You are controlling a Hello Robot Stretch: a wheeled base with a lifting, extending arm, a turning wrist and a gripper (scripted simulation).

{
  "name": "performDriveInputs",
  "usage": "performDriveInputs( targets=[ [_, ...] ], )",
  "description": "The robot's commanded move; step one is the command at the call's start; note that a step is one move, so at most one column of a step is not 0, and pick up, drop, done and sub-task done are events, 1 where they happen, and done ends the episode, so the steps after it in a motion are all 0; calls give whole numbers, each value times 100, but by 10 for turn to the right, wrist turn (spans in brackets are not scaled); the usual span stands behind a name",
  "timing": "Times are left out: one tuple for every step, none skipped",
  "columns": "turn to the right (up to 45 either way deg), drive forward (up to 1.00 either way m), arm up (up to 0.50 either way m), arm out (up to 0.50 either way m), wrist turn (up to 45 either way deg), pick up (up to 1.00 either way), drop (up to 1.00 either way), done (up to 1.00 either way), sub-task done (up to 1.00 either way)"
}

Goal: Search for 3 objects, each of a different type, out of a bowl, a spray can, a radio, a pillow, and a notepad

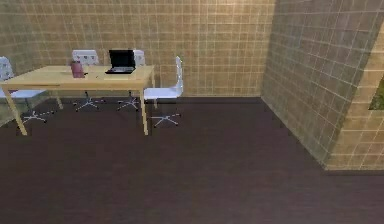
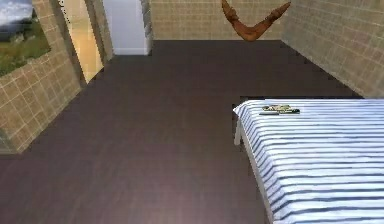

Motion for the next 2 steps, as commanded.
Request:
performDriveInputs(
  targets=[
    [450, 0, 0, 0, 0, 0, 0, 0, 0],
    [450, 0, 0, 0, 0, 0, 0, 0, 0]
  ],
)
